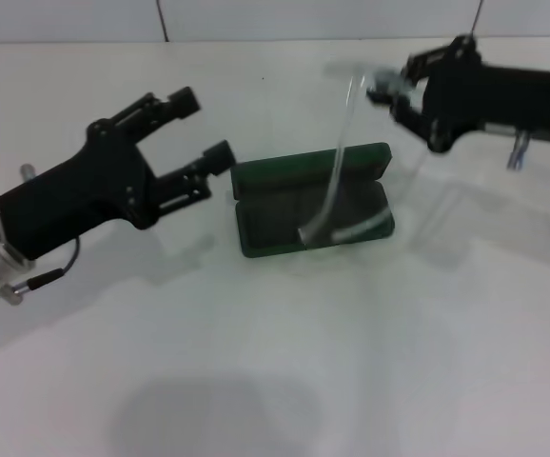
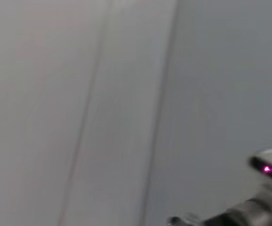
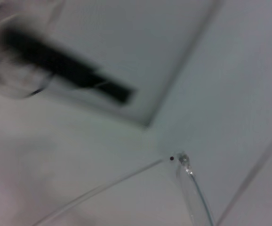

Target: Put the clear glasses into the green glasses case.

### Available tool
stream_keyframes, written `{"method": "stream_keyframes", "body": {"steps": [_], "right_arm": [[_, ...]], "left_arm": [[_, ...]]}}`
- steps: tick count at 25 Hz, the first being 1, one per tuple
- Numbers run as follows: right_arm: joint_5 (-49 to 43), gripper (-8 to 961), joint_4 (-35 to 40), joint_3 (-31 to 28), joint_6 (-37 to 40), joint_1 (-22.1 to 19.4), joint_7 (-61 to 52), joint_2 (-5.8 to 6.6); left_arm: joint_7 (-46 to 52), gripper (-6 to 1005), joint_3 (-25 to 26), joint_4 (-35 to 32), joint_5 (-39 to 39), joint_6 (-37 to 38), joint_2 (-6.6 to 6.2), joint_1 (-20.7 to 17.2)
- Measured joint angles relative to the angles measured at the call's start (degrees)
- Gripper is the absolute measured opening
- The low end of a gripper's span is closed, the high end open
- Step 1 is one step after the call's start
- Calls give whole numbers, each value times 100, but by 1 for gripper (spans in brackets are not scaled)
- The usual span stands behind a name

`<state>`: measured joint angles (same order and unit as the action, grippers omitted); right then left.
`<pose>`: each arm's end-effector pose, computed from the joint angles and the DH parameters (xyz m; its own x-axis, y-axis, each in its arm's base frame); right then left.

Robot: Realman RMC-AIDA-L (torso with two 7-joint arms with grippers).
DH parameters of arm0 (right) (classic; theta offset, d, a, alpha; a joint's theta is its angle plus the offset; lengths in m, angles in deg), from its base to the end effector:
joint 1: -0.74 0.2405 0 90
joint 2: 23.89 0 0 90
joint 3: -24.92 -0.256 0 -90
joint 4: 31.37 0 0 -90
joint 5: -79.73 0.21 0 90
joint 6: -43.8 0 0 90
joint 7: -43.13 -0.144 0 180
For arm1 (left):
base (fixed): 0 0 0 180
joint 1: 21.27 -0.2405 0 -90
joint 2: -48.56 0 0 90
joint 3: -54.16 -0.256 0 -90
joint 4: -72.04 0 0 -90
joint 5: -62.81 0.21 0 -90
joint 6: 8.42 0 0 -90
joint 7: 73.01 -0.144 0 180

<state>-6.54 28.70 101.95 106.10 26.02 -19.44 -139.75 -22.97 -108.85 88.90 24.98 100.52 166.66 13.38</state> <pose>0.1738 0.3768 0.0094 0.9061 0.2864 -0.3113 0.0680 -0.8250 -0.5611 -0.2560 0.2938 0.0063 0.5296 0.0359 0.8475 0.3921 -0.8963 -0.2070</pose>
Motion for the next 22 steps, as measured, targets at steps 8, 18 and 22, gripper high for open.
{"method": "stream_keyframes", "body": {"steps": [8, 18, 22], "right_arm": [[991, 126, -1677, -345, 793, 742, -335, 60], [-159, 125, -2127, -362, 1653, 1483, -2969, 373], [-318, 125, -2621, -372, 1892, 1802, -3382, 473]], "left_arm": [[-547, 818, -3, -88, 805, 344, 97, 581], [-803, 816, -3, -303, 1051, 345, 122, 993], [-898, 816, -3, -373, 1202, 346, 130, 1115]]}}
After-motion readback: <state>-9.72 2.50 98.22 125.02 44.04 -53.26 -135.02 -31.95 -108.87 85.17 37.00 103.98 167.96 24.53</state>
